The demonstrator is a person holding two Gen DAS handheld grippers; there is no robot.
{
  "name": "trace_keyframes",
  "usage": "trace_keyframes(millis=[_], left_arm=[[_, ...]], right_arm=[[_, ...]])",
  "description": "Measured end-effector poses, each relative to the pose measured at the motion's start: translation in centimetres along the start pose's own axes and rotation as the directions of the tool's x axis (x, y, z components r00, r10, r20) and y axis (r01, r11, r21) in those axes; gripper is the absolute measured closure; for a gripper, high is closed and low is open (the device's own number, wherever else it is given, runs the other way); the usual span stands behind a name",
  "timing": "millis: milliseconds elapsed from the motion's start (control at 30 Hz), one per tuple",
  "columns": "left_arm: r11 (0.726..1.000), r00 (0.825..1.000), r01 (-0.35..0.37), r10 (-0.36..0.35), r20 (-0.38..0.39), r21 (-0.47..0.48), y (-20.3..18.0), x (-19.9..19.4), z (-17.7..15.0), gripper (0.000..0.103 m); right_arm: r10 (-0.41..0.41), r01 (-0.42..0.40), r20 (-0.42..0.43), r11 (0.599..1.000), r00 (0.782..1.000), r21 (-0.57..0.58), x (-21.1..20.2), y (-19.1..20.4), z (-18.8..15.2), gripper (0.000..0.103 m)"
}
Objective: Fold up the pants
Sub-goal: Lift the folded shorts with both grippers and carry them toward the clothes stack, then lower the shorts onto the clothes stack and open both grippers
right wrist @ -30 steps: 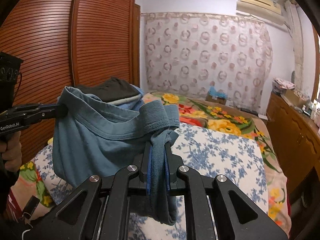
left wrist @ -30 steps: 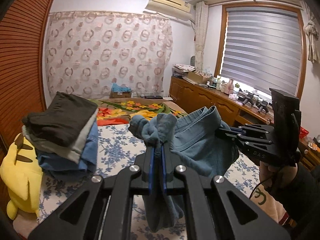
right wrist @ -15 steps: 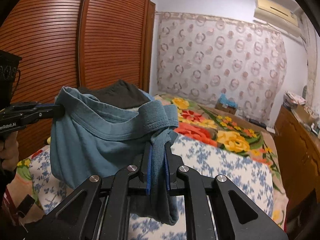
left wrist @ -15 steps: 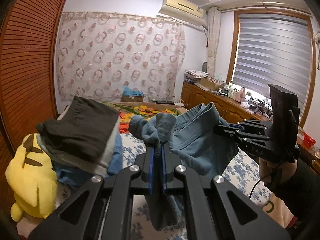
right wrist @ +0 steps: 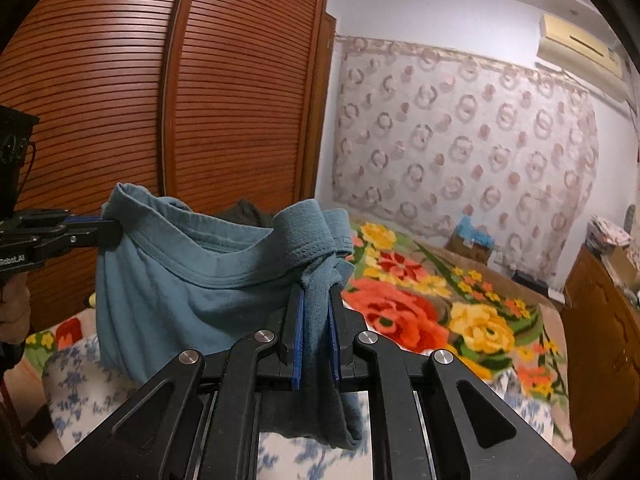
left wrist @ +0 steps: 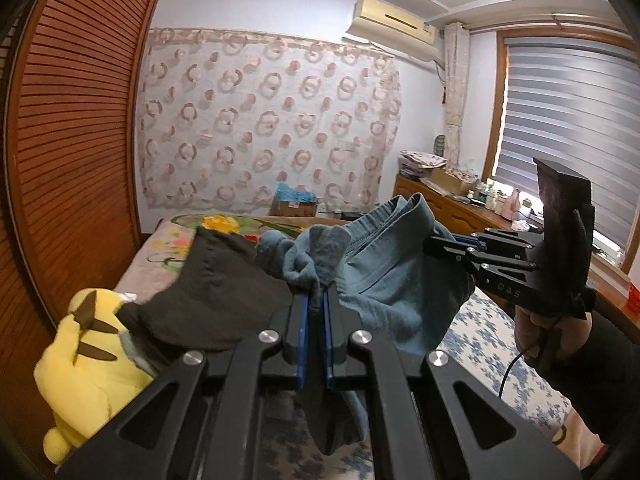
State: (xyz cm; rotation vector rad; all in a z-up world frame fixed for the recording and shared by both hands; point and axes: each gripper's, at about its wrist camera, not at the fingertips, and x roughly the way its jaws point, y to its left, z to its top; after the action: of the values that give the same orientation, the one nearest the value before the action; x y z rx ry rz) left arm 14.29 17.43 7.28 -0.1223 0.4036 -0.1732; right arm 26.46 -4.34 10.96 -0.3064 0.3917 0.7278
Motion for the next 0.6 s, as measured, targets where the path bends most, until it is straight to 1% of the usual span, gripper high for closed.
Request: trace_keyframes(millis=[200,333,433,600], left_arm=[[0.998,0.998,-0.059,0.059,0.015,0.006,2.7,0.4,2.0,0.1],[0.997,0.996,-0.083,0.083,0.023,-0.006,4.1,0.8,2.4,0.1],[0.994,0.993,-0.113,0.113,0.028,-0.01,4.9,1.0,1.9,0.1],[0.985,0.985,-0.156,0.161,0.063,-0.074,6.2,0.8,0.1,0.1]], right_arm=[[0.011,-0.01,0.026,0.999,1.0,-0.045,3.9,0.3,2.8,0.095],[0.012,-0.01,0.041,0.998,0.999,-0.064,6.2,0.7,4.0,0.095],[0.015,-0.012,0.044,0.996,0.999,-0.087,8.4,1.2,5.1,0.095],[0.044,-0.039,0.049,0.995,0.998,-0.093,11.8,2.6,6.5,0.095]])
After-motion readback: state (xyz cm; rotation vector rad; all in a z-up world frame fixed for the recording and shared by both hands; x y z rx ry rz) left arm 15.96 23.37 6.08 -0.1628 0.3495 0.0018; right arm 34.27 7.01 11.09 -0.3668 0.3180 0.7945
